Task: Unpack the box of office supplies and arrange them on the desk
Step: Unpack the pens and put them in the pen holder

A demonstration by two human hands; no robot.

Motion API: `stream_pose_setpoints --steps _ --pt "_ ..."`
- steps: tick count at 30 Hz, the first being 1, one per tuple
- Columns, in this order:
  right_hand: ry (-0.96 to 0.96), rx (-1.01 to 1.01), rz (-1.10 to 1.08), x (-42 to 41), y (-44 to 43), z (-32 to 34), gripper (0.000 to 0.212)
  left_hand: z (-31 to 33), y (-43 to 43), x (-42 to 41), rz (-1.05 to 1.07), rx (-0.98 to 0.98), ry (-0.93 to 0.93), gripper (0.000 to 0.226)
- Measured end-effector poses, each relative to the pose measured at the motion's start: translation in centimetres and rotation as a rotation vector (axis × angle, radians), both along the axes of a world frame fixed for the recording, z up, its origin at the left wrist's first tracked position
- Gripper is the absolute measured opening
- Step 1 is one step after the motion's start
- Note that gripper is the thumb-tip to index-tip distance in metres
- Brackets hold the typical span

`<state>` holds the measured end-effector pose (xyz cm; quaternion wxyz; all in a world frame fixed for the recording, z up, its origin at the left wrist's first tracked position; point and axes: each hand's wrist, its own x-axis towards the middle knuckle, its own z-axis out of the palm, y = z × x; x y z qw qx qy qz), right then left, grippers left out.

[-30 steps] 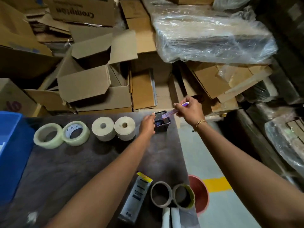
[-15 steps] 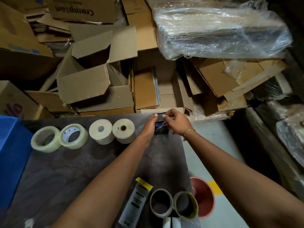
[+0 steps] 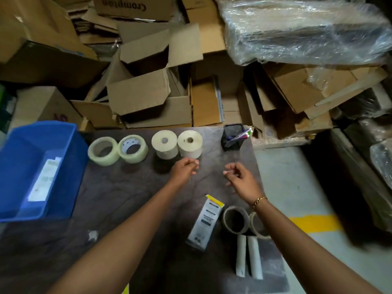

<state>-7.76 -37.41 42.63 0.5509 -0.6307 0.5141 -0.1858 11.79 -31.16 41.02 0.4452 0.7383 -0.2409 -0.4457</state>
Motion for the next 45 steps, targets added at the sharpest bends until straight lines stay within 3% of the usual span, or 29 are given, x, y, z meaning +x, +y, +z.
stream_pose_setpoints --steps 2,8,12,17,24,25,27,29,30,33,35,36,38,39,40,42,43,44,45 --pt "-0.049 0.159 0.049 1.6 5.3 -1.5 0.010 -1.0 4.8 2.0 0.037 0.001 -0.022 0.015" --pt "0.112 0.505 0.236 7.0 20.7 -5.0 0.018 -3.7 20.1 8.8 0.271 0.105 -0.075 0.028" --pt "0.143 0.527 0.359 9.9 28.1 -6.1 0.019 -4.9 28.8 9.9 0.389 0.243 -0.063 0.011" --pt "0.160 0.538 0.300 12.6 32.8 -7.8 0.019 -6.4 34.5 7.4 0.225 0.380 0.063 0.009" --pt "0.165 0.558 0.331 12.2 33.4 -7.2 0.024 -6.4 33.8 5.3 0.147 0.333 0.108 0.038" --pt "0.182 0.429 0.329 11.8 33.1 -6.8 0.022 -6.2 33.4 5.4 0.106 0.348 0.077 0.039" --pt "0.275 -0.027 0.327 10.7 31.9 -5.8 0.018 -5.0 32.2 5.7 -0.044 0.371 -0.077 0.027" --pt "0.358 -0.386 0.337 9.9 30.3 -4.1 0.021 -2.5 30.4 6.2 -0.352 0.408 -0.345 0.017" --pt "0.381 -0.446 0.356 9.7 29.4 -3.1 0.022 -1.2 29.2 6.3 -0.522 0.395 -0.461 0.017" --pt "0.392 -0.340 0.445 9.2 26.1 -0.7 0.021 2.7 24.8 6.3 -0.854 0.308 -0.646 0.017" --pt "0.350 -0.225 0.402 8.7 24.5 0.6 0.027 4.4 22.8 5.8 -0.897 0.232 -0.803 0.016" --pt "0.292 -0.154 0.328 8.3 24.1 1.2 0.035 5.0 22.1 5.5 -0.830 0.167 -0.894 0.014" --pt "0.112 0.022 0.118 7.7 23.6 2.4 0.040 5.4 21.5 4.9 -0.473 -0.048 -1.000 0.012" --pt "0.019 0.113 0.001 7.6 23.5 2.9 0.037 5.6 21.5 4.5 -0.270 -0.149 -0.931 0.015" --pt "-0.071 0.198 -0.102 7.5 23.4 3.4 0.033 5.9 21.5 4.2 -0.101 -0.220 -0.732 0.019" --pt "-0.226 0.317 -0.249 7.7 23.5 4.6 0.024 7.1 21.7 3.1 0.100 -0.251 0.042 0.021" --pt "-0.288 0.349 -0.286 7.8 23.7 5.2 0.022 7.5 22.0 2.4 0.083 -0.177 0.393 0.021" --pt "-0.327 0.361 -0.290 8.0 23.9 5.7 0.020 7.8 22.4 1.9 0.026 -0.122 0.613 0.024" --pt "-0.355 0.373 -0.281 8.1 24.1 6.1 0.019 8.0 22.5 1.6 -0.034 -0.107 0.698 0.029"
